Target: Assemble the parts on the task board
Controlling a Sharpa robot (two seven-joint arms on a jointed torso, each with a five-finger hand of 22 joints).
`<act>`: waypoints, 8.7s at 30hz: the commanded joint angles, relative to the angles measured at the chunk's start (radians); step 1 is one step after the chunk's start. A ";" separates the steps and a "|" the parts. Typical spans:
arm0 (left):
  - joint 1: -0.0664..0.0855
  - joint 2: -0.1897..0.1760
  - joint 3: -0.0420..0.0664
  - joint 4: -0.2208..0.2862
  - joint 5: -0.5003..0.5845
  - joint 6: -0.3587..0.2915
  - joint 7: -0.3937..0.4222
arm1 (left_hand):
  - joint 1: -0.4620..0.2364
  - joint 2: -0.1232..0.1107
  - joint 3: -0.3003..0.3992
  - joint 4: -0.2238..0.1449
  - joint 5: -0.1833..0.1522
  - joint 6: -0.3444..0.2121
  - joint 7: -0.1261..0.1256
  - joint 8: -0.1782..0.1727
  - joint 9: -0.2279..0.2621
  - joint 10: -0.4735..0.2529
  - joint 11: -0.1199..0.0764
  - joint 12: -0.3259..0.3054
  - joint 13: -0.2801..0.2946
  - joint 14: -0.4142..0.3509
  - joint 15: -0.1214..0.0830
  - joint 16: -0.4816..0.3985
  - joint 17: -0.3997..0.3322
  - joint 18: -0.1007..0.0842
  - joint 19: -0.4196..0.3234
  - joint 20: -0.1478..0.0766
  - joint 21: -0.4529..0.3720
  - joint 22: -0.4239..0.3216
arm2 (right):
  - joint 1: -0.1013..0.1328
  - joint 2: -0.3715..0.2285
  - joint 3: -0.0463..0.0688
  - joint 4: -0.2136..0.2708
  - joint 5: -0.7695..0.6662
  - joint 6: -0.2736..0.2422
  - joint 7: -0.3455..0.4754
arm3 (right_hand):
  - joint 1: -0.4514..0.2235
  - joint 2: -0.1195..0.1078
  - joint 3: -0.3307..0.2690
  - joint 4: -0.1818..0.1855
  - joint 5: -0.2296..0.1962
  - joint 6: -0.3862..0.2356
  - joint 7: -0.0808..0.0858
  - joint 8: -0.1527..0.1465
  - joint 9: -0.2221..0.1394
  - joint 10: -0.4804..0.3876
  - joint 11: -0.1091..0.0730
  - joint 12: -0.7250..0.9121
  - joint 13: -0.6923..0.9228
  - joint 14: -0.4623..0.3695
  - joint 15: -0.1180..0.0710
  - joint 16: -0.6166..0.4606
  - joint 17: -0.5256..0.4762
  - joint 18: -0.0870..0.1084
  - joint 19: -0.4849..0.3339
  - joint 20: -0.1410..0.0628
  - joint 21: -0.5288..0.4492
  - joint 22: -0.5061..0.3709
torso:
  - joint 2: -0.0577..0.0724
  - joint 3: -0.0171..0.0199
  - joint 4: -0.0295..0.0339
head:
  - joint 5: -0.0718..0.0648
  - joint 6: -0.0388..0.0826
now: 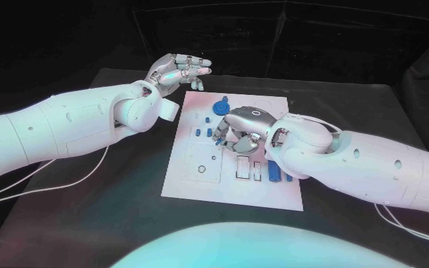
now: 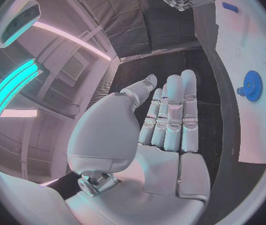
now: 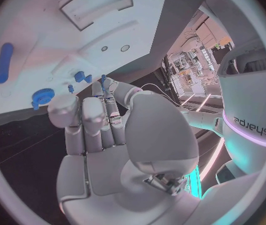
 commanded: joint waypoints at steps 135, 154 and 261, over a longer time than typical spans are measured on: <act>0.002 0.007 0.000 -0.011 0.005 0.055 -0.037 | -0.003 0.009 -0.035 0.002 0.005 -0.016 0.011 -0.007 -0.003 -0.020 0.009 0.002 -0.002 -0.010 0.005 -0.009 -0.010 0.012 0.003 0.003 -0.021 -0.013 | 0.040 -0.134 0.008 -0.031 -0.085 0.176 -0.111 | 0.004 -0.007 -0.211 0.030 0.026 -0.103 0.017 -0.040 0.000 -0.138 0.024 0.070 -0.026 -0.003 0.014 -0.040 -0.178 0.003 -0.025 0.022 -0.082 -0.167 | -0.002 0.0024 -0.0029 | -0.017 0.009; 0.002 0.004 0.000 -0.011 0.005 0.055 -0.037 | -0.003 0.009 -0.037 0.002 0.005 -0.016 0.011 -0.007 -0.003 -0.020 0.009 0.003 -0.002 -0.010 0.005 -0.009 -0.011 0.012 0.003 0.003 -0.022 -0.013 | 0.040 -0.120 0.007 -0.046 -0.133 0.147 -0.115 | 0.008 0.001 -0.120 0.022 -0.007 -0.036 0.011 -0.029 0.004 -0.059 0.013 0.024 -0.022 -0.001 0.006 -0.009 -0.161 -0.003 -0.011 0.015 -0.055 -0.127 | -0.002 0.0022 -0.0030 | -0.019 0.004; 0.003 0.031 0.000 -0.030 0.005 0.053 -0.032 | 0.000 0.012 -0.046 0.001 0.005 -0.021 0.013 -0.009 -0.003 -0.026 0.010 0.004 -0.002 -0.010 0.006 -0.008 -0.014 0.013 0.005 0.004 -0.027 -0.017 | -0.064 0.136 -0.013 -0.031 -0.174 0.126 -0.035 | 0.004 0.006 -0.048 -0.009 -0.035 -0.013 0.008 -0.036 -0.001 -0.007 0.005 0.006 -0.019 -0.002 -0.002 0.015 -0.154 -0.013 -0.001 0.003 -0.013 -0.063 | -0.002 0.0000 -0.0003 | 0.035 -0.011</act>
